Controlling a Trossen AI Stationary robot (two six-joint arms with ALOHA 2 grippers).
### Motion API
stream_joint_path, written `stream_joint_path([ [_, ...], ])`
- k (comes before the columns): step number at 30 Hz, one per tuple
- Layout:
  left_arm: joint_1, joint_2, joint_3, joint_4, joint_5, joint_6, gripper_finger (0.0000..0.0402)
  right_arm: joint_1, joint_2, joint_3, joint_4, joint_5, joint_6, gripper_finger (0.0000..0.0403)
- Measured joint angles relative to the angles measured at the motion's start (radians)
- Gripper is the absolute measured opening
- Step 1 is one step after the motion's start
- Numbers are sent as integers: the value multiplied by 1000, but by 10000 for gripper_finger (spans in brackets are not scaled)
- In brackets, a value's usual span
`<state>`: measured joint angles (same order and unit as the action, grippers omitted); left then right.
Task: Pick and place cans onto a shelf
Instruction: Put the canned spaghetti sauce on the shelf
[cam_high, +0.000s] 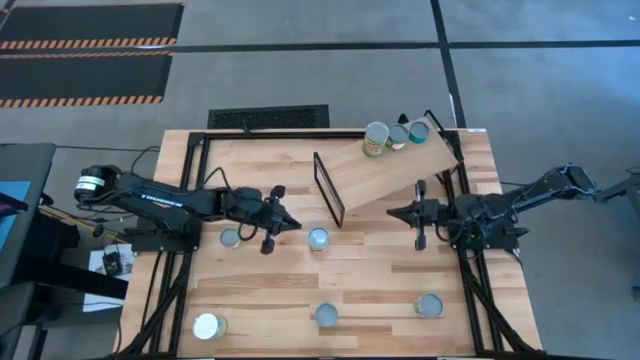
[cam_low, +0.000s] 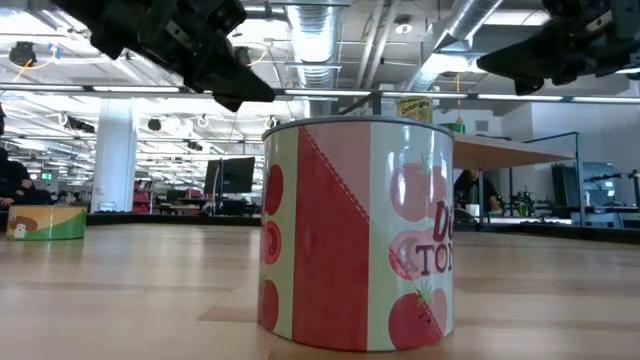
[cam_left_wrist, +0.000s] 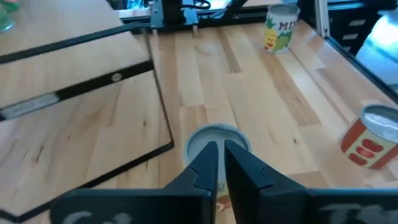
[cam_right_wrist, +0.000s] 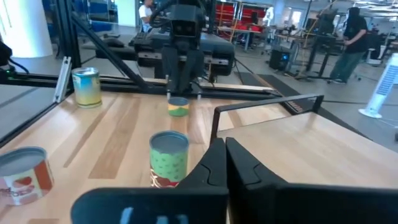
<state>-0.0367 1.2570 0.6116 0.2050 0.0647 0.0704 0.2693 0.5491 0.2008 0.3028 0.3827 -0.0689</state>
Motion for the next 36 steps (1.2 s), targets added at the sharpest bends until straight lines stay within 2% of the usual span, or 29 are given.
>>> stream_joint_path([
  [12, -96, 274, 271, -216, -55, 44, 112, 66, 0, -2, 21, 16, -29, 5],
  [17, -114, 352, 356, -329, -69, 45, 120, 65, 0, -2, 24, 16, -38, 5],
  [24, -133, 433, 378, -358, -182, 41, 121, 65, 0, -2, 27, 16, -46, 7],
  [29, -134, 444, 381, -363, -193, 18, 102, 64, 0, -2, 29, 14, -53, 7],
  [36, -132, 433, 379, -376, -156, 15, 17, 64, 0, -2, 28, 15, -56, 7],
])
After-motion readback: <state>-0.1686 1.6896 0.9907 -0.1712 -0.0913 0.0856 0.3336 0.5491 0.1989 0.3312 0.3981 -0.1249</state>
